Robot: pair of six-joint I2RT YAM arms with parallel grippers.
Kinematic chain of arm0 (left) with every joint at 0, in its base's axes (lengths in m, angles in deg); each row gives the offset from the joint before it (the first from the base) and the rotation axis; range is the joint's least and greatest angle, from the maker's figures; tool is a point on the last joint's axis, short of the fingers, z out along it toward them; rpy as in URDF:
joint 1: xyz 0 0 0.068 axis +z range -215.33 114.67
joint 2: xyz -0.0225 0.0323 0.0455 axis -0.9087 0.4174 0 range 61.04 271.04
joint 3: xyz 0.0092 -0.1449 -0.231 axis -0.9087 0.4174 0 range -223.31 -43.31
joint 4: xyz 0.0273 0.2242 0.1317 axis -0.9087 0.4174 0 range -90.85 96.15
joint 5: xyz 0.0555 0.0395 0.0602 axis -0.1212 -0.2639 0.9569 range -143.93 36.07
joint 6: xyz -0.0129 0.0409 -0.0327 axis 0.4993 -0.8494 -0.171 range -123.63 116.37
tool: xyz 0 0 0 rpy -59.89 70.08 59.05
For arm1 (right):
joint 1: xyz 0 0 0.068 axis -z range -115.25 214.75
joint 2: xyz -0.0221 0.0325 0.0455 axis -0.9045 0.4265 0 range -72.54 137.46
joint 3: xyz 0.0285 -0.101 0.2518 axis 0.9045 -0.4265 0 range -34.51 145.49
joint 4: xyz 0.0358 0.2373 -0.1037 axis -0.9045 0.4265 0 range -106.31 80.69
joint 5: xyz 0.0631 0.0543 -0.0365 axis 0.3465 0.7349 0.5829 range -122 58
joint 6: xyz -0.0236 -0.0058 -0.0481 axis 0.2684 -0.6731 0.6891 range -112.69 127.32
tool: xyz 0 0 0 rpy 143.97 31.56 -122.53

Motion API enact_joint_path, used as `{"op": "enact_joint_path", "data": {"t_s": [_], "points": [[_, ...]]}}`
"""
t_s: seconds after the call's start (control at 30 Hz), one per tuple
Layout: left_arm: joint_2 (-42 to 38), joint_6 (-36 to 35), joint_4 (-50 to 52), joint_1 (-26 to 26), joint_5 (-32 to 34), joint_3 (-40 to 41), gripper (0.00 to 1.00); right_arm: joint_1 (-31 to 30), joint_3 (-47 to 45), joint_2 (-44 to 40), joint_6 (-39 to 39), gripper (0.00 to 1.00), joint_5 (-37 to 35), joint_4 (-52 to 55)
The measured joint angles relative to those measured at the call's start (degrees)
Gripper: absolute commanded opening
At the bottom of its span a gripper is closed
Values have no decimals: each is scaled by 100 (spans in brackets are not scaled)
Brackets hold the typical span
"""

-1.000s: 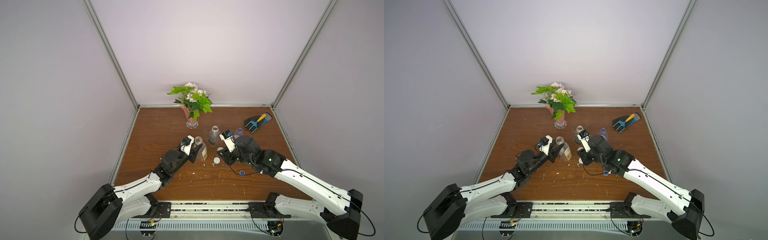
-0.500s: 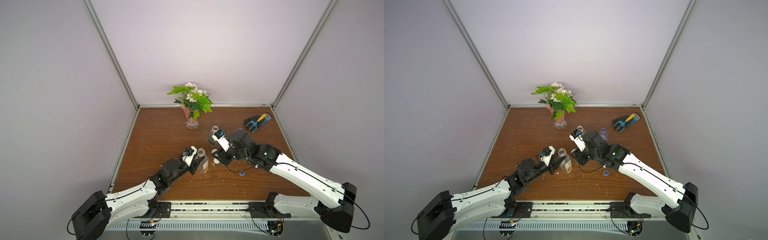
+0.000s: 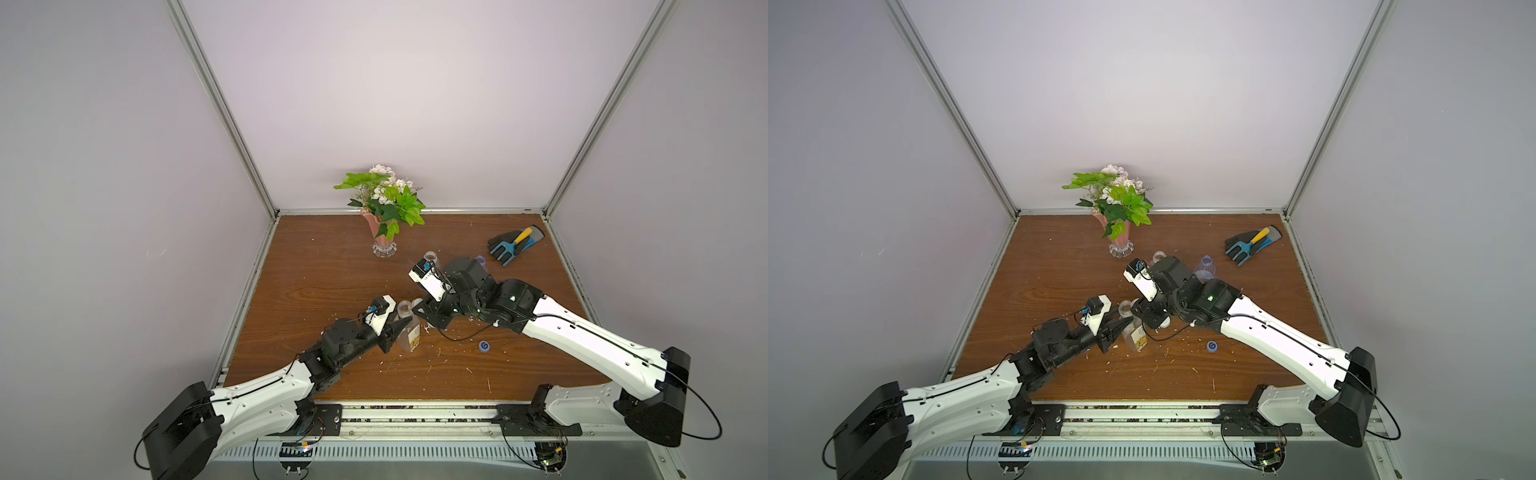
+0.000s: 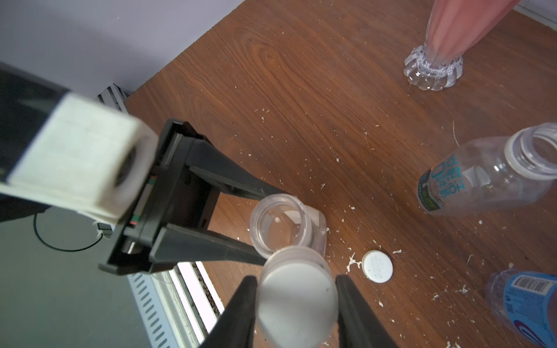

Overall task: Screw on the bottle caps
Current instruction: Screw the bottle cap onto the plastic bottle.

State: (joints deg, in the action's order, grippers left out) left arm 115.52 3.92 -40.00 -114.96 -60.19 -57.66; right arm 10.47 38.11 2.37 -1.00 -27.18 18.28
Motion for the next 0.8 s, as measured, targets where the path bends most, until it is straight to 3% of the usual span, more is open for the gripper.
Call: {"op": "enact_joint_path", "data": {"t_s": [0.8], "points": [[317, -83, 404, -55, -511, -90, 57, -127, 142, 258, 256, 38, -33, 326]]}}
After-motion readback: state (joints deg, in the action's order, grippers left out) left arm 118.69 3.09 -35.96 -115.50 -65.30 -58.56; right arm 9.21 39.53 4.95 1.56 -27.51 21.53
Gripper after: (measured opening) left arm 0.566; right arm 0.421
